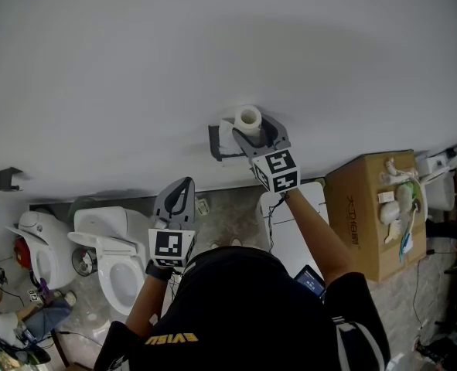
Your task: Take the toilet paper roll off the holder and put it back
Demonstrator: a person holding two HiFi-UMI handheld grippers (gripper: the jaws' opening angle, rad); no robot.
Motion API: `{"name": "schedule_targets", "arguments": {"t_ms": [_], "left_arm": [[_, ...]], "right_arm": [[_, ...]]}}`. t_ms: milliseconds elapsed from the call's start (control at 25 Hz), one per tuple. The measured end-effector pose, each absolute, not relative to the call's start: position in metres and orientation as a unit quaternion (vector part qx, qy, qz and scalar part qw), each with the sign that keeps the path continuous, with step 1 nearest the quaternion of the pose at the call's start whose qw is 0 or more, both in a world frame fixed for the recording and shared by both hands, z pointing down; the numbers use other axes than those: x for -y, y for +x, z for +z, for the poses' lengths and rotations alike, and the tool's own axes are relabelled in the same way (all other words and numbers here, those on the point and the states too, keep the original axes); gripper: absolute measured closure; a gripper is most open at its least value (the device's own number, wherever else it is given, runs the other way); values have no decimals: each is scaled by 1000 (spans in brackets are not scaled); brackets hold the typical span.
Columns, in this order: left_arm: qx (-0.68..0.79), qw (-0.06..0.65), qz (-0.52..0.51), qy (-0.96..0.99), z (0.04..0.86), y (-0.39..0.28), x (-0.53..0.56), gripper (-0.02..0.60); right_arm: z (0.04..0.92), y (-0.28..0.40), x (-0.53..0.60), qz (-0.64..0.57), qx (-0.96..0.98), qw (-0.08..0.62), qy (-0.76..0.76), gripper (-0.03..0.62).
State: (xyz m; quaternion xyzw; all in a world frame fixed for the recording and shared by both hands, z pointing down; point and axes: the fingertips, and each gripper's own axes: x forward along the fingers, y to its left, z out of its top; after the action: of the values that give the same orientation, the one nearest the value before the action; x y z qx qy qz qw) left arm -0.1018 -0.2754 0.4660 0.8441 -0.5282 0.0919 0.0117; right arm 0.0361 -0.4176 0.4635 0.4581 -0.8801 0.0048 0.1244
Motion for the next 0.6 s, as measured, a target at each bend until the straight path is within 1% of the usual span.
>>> {"name": "schedule_targets", "arguments": {"t_ms": [280,600], "left_arm": [[526,12,91,846,466,-95,269,571],[531,16,90,842,465,-96,261,571]], "right_arm": [[473,40,414,9,881,116,459,313],[473,40,410,-17,879,111,464,312]]}}
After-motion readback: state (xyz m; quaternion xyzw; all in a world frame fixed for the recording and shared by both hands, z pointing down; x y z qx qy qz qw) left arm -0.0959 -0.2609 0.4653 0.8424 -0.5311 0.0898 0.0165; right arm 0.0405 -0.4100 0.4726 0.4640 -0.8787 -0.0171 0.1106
